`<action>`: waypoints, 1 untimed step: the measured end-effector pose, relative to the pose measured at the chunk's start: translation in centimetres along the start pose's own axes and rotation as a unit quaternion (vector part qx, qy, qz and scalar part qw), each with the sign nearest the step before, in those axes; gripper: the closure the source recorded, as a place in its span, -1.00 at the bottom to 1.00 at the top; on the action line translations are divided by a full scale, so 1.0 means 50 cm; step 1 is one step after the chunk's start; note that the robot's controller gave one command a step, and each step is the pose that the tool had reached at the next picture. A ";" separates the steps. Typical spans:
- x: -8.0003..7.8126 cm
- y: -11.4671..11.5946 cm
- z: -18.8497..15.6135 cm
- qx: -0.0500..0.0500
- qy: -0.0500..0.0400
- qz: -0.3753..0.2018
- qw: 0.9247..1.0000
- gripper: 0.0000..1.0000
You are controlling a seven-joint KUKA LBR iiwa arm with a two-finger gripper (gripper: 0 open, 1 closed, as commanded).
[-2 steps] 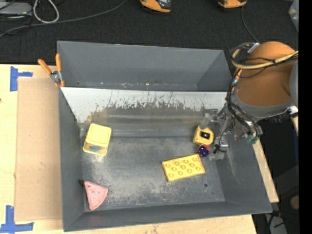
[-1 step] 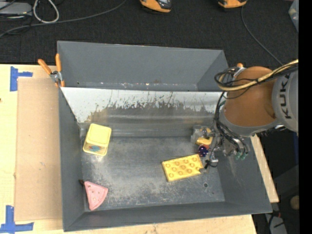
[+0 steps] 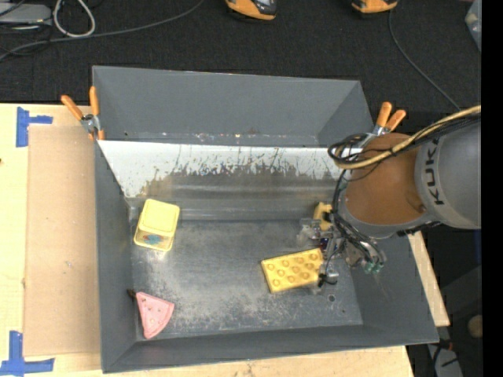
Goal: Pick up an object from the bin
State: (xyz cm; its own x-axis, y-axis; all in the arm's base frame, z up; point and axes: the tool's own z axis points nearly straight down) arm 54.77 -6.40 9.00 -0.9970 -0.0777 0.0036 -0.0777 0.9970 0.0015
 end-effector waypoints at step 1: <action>0.016 0.012 -0.061 0.000 0.000 -0.027 1.000 -1.00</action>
Offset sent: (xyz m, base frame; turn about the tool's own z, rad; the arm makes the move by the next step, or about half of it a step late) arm 0.0006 -0.0045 -0.0200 -0.0317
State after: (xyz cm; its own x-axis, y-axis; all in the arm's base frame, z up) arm 53.94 -5.85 12.06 -0.9912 -0.1323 0.0031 -0.1323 0.9912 0.0022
